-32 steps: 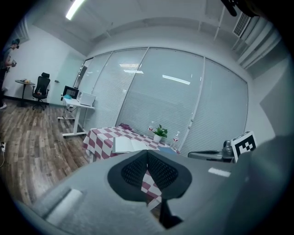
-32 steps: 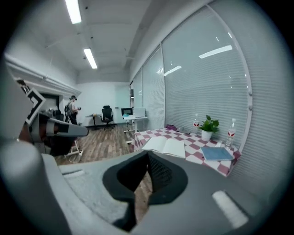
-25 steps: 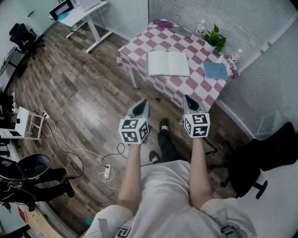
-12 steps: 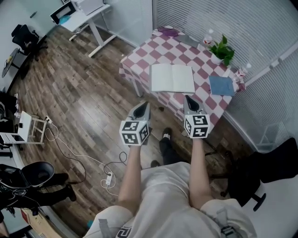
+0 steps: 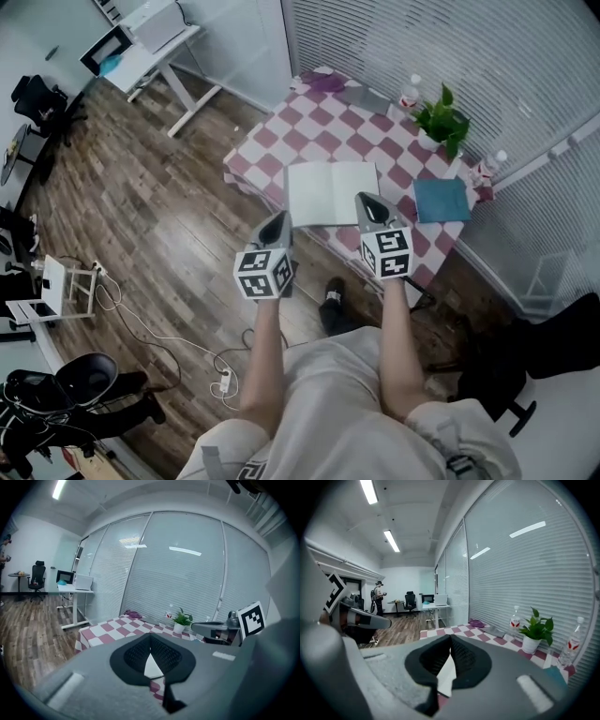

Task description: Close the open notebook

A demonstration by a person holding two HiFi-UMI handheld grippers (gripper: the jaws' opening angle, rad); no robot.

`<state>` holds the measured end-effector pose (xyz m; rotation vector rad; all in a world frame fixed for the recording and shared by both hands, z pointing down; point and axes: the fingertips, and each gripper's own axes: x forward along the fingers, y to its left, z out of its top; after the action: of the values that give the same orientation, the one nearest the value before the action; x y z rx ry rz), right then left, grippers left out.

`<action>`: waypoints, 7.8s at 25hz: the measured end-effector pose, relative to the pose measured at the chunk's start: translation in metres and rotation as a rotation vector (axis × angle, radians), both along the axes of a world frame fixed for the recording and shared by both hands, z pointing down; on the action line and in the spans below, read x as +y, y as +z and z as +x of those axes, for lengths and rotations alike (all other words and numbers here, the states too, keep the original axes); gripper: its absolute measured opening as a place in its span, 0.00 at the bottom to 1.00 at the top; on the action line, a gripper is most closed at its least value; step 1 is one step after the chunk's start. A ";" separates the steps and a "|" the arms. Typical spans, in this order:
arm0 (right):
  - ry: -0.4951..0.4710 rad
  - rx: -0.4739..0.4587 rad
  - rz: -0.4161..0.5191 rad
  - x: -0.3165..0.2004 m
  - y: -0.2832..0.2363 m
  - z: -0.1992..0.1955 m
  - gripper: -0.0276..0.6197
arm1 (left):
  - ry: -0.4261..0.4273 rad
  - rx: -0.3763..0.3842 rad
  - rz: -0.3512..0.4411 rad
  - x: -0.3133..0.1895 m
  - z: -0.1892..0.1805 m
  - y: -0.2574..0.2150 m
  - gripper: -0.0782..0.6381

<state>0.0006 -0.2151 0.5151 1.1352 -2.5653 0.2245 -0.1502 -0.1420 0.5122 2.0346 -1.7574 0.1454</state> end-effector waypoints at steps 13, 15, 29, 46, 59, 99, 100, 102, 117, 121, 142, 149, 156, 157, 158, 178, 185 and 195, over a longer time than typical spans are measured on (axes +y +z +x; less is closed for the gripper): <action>-0.026 -0.033 -0.115 -0.090 0.036 -0.021 0.05 | 0.038 0.033 -0.002 -0.081 0.012 0.027 0.12; -0.024 -0.002 -0.142 -0.095 0.047 -0.023 0.05 | 0.020 0.054 -0.030 -0.085 0.005 0.035 0.12; 0.115 0.100 -0.148 -0.144 0.059 -0.036 0.05 | 0.124 0.099 -0.048 -0.145 -0.058 0.046 0.12; 0.134 0.073 -0.175 -0.150 0.092 -0.064 0.05 | 0.110 0.181 -0.130 -0.146 -0.097 0.109 0.12; -0.054 0.115 -0.328 -0.106 0.158 -0.102 0.05 | 0.073 0.303 -0.294 -0.109 -0.079 0.193 0.19; -0.350 0.249 -0.248 -0.019 0.178 -0.138 0.05 | 0.336 0.548 -0.334 -0.062 -0.027 0.186 0.34; -0.358 0.255 -0.220 -0.015 0.172 -0.137 0.05 | 0.362 0.533 -0.324 -0.062 -0.026 0.180 0.34; -0.386 0.267 -0.184 -0.004 0.164 -0.136 0.05 | 0.411 0.502 -0.304 -0.062 -0.023 0.170 0.34; -0.226 0.140 -0.165 -0.014 0.136 -0.090 0.08 | 0.698 0.400 -0.151 -0.075 0.031 0.104 0.34; -0.189 0.132 -0.165 -0.022 0.130 -0.078 0.08 | 0.771 0.372 -0.136 -0.080 0.049 0.092 0.34; -0.059 0.125 -0.182 -0.039 0.130 -0.012 0.08 | 0.931 0.303 -0.122 -0.098 0.126 0.076 0.34; -0.051 0.123 -0.209 -0.042 0.137 0.003 0.08 | 0.945 0.322 -0.134 -0.103 0.143 0.081 0.34; -0.032 0.122 -0.237 -0.048 0.143 0.017 0.08 | 0.968 0.322 -0.147 -0.110 0.158 0.084 0.34; -0.027 0.120 -0.242 -0.049 0.144 0.019 0.08 | 0.971 0.323 -0.149 -0.111 0.160 0.085 0.34; -0.024 0.119 -0.247 -0.049 0.146 0.021 0.08 | 0.973 0.323 -0.151 -0.112 0.162 0.086 0.34; 0.029 0.075 -0.350 -0.057 0.185 0.059 0.08 | 0.992 0.275 -0.175 -0.120 0.195 0.101 0.40; 0.078 0.102 -0.386 -0.053 0.199 0.070 0.08 | 0.957 0.231 -0.213 -0.115 0.182 0.118 0.40; 0.141 0.158 -0.418 -0.036 0.211 0.079 0.08 | 0.900 0.215 -0.203 -0.110 0.151 0.122 0.40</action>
<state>0.0794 -0.2506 0.7260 1.1176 -2.1651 0.6434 0.0005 -0.2518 0.6345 2.4131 -0.5771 0.3413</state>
